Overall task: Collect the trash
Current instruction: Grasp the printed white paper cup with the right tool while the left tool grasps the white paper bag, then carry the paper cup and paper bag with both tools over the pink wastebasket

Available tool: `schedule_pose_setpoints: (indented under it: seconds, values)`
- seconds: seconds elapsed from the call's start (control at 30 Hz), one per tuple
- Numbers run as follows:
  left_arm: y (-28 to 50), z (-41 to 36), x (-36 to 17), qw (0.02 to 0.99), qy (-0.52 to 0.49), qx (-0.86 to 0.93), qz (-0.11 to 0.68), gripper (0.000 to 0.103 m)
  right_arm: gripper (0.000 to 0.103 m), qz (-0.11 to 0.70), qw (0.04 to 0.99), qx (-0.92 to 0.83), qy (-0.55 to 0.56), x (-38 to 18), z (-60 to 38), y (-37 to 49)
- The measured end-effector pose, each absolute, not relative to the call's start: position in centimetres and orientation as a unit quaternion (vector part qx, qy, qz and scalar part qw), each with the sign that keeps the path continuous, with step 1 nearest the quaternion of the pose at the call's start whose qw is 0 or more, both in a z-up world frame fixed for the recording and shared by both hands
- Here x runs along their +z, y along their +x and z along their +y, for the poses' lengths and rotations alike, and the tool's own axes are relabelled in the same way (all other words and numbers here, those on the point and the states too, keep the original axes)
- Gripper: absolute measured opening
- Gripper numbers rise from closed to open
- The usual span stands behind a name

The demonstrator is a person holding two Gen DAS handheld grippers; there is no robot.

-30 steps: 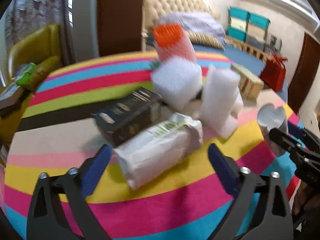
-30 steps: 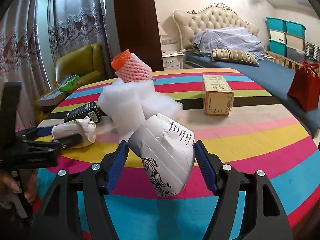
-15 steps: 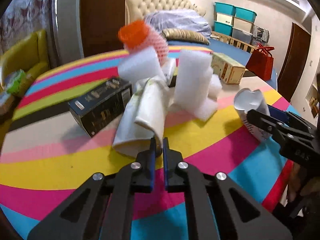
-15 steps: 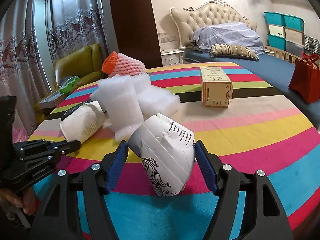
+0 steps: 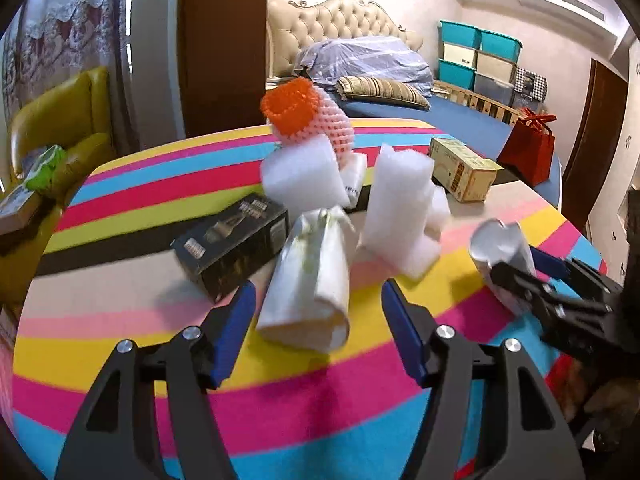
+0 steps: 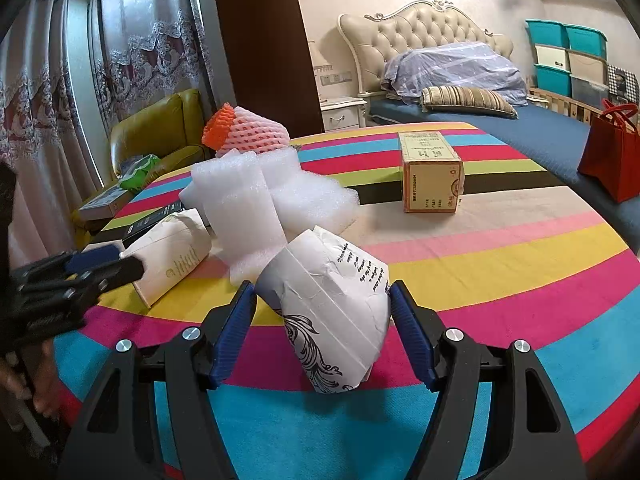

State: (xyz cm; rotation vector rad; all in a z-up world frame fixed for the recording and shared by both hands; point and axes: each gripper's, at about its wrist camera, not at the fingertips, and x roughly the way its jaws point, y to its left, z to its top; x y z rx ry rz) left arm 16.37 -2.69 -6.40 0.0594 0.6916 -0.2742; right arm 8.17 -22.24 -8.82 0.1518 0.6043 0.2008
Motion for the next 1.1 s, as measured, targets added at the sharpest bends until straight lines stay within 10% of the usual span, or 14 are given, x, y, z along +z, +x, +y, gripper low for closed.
schedule_pose_setpoints:
  seconds: [0.07,0.13,0.2,1.1]
  values:
    - [17.8,-3.6,-6.7,0.926,0.033,-0.142,0.348,0.052,0.066,0.297,0.947,0.098,0.074,-8.8,-22.2,8.1]
    - [18.5,-4.6,-7.3,0.920,0.047,-0.149,0.359,0.017,0.066,0.296,0.947,0.100,0.074,-8.8,-22.2,8.1]
    - [18.3,-5.0,-7.6,0.919,0.053,-0.150,0.362,0.012,0.066,0.295,0.947,0.102,0.076,-8.8,-22.3,8.1]
    - [9.6,1.0,-6.8,0.948,0.017,-0.102,0.302,0.011,0.066,0.274,0.947,0.168,0.017,-8.0,-16.6,5.5]
